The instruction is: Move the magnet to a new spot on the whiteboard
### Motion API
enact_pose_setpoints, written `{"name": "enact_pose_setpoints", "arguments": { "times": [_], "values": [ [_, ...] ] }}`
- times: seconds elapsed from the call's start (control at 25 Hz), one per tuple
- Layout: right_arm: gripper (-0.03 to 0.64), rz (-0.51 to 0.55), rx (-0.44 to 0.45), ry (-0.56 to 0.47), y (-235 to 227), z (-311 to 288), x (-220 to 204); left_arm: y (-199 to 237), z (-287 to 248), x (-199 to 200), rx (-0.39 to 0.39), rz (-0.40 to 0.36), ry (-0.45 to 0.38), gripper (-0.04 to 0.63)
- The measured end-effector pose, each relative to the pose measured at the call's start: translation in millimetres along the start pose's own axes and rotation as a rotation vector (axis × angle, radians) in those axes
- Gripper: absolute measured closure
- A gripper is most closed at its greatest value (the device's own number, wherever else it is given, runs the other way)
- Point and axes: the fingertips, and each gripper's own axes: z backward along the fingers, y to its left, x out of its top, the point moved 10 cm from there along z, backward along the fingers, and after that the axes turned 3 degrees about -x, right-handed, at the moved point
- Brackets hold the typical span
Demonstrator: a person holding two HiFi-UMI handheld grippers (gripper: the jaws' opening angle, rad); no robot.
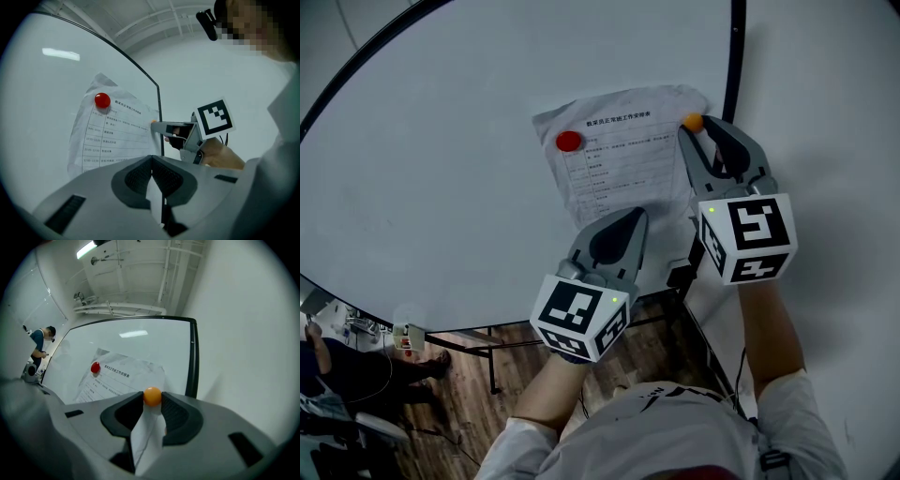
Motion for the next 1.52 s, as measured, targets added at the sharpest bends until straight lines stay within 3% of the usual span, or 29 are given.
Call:
{"name": "enact_pose_setpoints", "arguments": {
  "times": [0.84,1.52],
  "values": [
    [0.488,-0.087,0.094,-0.016,7,56,-13,-29,9,-6,0.01,0.012,-0.005,0.584],
    [0.488,-0.121,0.107,0.015,17,85,-25,-40,19,-12,0.007,0.014,-0.009,0.584]
  ]
}}
